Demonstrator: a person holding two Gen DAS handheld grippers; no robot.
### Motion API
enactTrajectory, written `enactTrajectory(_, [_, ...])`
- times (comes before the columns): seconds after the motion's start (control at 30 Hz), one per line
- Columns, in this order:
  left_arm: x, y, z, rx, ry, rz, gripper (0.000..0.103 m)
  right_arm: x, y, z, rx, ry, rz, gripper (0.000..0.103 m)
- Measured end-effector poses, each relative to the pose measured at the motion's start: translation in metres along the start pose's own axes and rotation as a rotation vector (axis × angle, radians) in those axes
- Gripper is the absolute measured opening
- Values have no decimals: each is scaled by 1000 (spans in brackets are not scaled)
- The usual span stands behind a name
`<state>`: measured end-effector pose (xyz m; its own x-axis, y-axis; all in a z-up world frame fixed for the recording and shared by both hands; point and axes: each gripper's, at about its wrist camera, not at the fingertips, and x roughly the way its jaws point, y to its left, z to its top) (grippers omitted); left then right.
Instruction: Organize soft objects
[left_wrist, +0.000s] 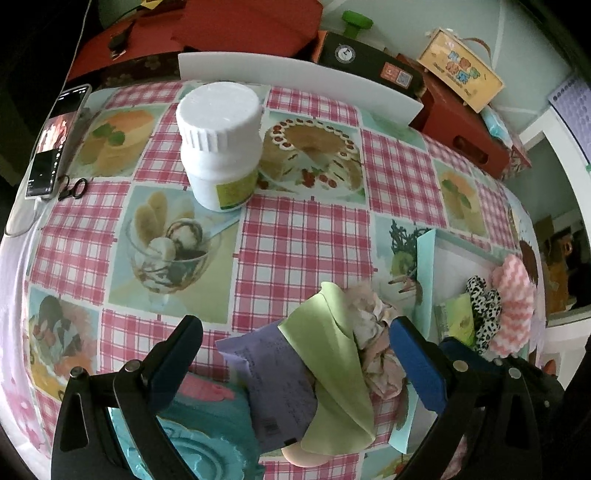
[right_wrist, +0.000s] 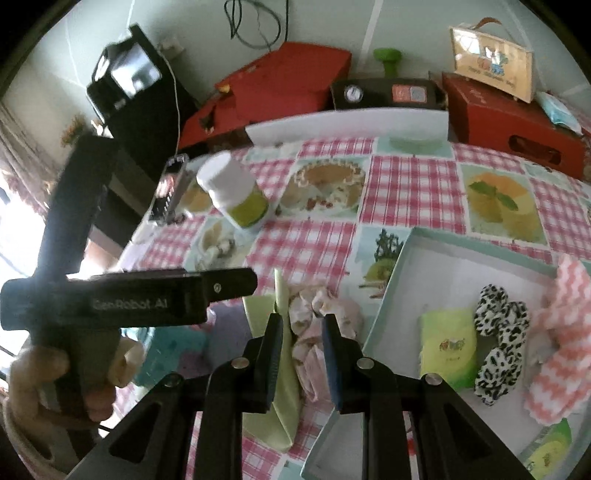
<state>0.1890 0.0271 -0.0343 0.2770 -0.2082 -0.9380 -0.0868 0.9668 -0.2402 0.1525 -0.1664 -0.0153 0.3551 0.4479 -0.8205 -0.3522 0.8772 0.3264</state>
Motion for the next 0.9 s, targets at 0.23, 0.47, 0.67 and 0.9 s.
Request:
enactTrajectory(0.23, [12, -4, 3, 20, 30, 14, 100, 24, 1, -7, -25, 81, -59, 24])
enactTrajectory(0.47, [27, -23, 5, 81, 58, 27, 90, 33, -1, -8, -24, 112, -89, 24])
enactTrajectory(0.67, [47, -30, 1, 104, 120, 35, 77, 36, -5, -7, -3, 123, -92, 25])
enactTrajectory(0.9, [50, -28, -4, 118, 141, 37, 52, 39, -9, -9, 7, 131, -102, 25])
